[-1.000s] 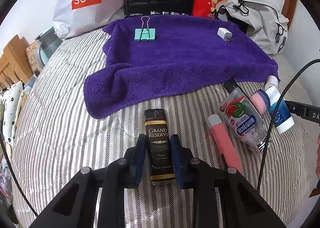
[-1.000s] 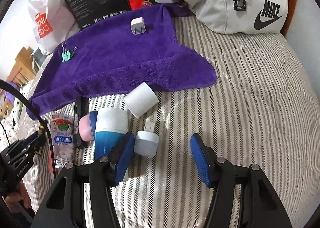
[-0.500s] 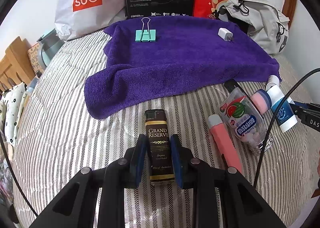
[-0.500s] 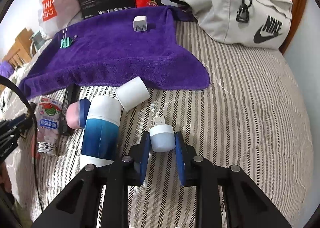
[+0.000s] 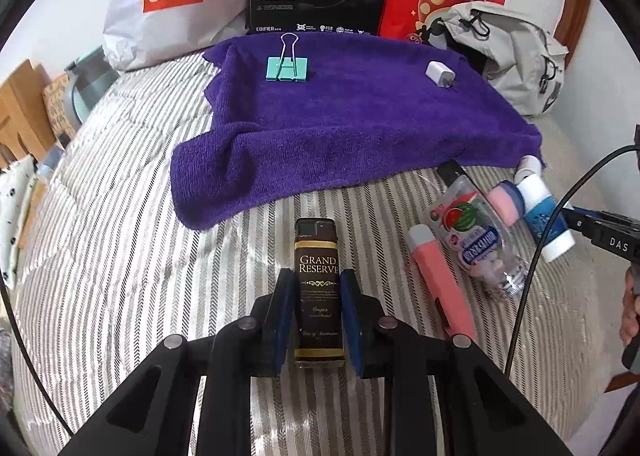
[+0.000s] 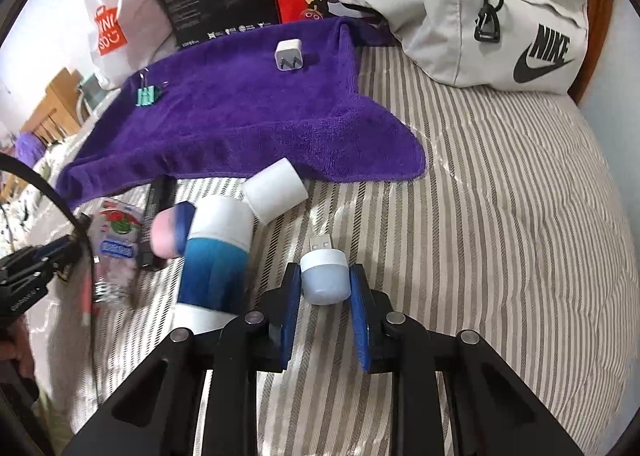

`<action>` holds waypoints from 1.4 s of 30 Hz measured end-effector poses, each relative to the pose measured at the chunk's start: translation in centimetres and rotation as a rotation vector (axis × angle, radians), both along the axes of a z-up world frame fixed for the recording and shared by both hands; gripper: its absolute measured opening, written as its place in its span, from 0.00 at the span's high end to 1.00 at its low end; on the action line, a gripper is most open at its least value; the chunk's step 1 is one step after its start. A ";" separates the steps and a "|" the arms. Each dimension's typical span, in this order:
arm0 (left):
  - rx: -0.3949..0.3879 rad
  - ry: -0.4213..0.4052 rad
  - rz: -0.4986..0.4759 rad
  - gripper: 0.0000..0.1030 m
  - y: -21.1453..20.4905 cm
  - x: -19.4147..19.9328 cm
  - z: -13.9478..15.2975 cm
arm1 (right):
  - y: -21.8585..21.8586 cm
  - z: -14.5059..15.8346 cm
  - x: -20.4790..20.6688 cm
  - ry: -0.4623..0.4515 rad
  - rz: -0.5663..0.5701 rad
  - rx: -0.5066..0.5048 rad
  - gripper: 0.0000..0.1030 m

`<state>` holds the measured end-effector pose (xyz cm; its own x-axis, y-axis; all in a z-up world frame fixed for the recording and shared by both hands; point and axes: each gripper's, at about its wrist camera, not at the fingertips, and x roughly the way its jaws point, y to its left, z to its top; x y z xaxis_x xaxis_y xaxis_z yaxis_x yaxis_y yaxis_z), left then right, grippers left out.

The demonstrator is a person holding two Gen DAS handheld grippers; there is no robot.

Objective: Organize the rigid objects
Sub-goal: 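Lower the bottle onto the towel with the left tool while the right tool places the cap beside the charger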

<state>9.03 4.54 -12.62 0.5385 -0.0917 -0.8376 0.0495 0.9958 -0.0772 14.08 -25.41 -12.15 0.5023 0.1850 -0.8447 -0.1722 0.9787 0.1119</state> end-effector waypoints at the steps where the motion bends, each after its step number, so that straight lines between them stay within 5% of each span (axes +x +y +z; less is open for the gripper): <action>1: -0.006 0.000 0.001 0.78 0.1 -0.1 0.1 | 0.0 0.2 -0.2 -0.002 0.001 0.004 0.77; 25: -0.054 -0.044 -0.012 0.78 1.5 1.2 4.2 | 1.8 3.9 0.3 -0.041 0.091 0.096 0.77; 42: -0.054 -0.085 -0.013 0.78 2.3 8.2 6.3 | 3.3 6.3 8.4 -0.068 0.115 0.105 0.77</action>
